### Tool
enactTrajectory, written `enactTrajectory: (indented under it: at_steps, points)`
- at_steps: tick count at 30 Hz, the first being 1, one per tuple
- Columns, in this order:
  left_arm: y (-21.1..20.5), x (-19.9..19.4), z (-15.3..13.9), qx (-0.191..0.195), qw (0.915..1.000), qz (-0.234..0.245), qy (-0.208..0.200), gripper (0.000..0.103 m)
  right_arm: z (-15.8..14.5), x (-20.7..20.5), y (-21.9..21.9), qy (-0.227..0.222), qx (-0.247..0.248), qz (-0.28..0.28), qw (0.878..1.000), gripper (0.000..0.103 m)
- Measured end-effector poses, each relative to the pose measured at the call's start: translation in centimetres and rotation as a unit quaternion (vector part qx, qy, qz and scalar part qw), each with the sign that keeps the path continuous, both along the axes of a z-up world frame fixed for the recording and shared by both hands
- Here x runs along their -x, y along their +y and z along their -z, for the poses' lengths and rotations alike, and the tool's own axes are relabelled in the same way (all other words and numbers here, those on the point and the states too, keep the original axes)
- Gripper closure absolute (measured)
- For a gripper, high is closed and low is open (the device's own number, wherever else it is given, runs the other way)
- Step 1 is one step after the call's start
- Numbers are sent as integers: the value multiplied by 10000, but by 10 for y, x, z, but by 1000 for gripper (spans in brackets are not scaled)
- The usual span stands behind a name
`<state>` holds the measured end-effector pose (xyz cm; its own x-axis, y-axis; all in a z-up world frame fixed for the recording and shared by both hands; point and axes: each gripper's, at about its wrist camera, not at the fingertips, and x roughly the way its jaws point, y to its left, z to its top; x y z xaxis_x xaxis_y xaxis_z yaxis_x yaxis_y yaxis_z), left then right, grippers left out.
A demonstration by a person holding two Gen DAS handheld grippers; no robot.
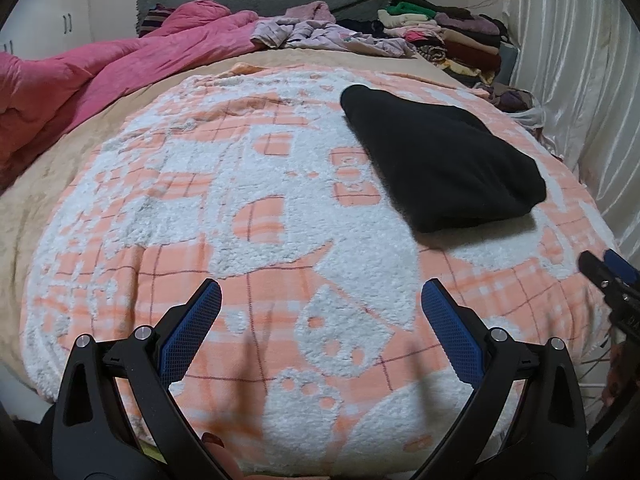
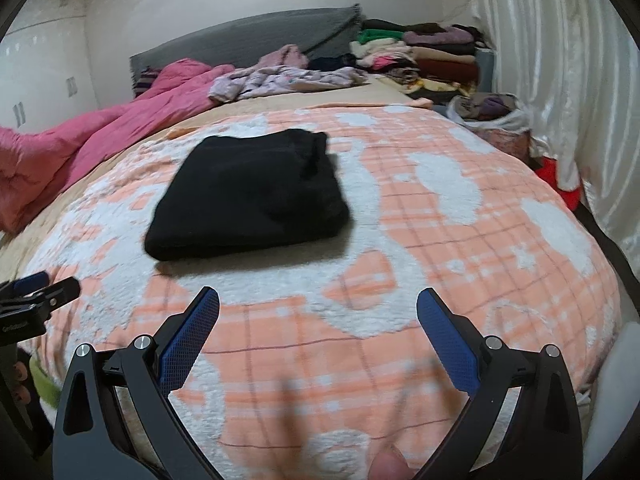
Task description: Fold small clothes
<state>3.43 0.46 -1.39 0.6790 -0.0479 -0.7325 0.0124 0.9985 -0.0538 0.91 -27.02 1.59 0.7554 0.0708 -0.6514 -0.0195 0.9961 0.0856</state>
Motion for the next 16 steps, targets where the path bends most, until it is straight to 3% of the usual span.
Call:
enactTrajectory:
  at_steps: [4,7,10,13,14,16]
  points:
    - [6,1,-3,21,9999,-66,-128,9,3,3,-30,39,81,550,9984,4]
    - [22,-5,-6,147,9994,-243,-177,9,8,10,-77,136,75,1239,9922,4]
    - [56,-25,-4,196,9979,-606,-73,9,15,25,-151,262,-37,2277,9734,4]
    - [115,-53,-3,109,9910,-1335,-13,9,26,51,-246,444,-32,3594,9321,4]
    - [139,-63,-3,44,9872,-1596,23,9,32,68,-292,523,-100,4203,9058,4]
    - [181,-78,-5,-181,9783,-2065,48,9,43,88,-346,730,-146,4836,8721,4]
